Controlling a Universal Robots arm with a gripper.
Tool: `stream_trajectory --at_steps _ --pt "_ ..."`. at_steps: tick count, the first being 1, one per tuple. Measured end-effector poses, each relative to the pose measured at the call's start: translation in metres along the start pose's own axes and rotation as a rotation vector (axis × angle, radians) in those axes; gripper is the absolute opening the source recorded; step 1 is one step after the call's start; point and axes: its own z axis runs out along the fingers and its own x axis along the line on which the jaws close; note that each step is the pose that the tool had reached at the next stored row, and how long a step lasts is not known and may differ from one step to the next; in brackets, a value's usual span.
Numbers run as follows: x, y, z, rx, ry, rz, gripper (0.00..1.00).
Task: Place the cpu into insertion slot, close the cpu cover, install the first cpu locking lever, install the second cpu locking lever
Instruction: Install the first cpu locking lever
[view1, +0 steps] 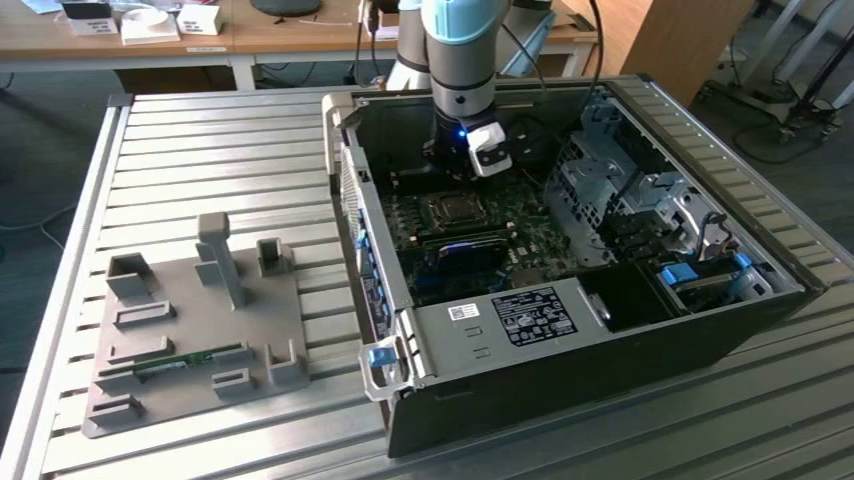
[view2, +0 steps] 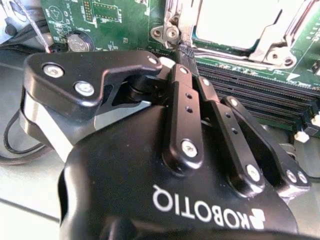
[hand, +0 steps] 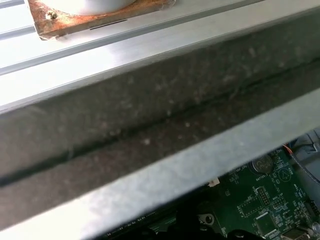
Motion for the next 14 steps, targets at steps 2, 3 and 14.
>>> stream_trajectory --at_steps 2,3,14 --pt "0.0009 -0.0006 0.0002 -0.0036 -0.0019 0.000 0.11" --pt "0.0012 -0.0007 0.0003 -0.0057 -0.0022 0.001 0.11" --pt "0.0023 -0.0010 -0.0008 -0.0151 -0.0035 0.002 0.11"
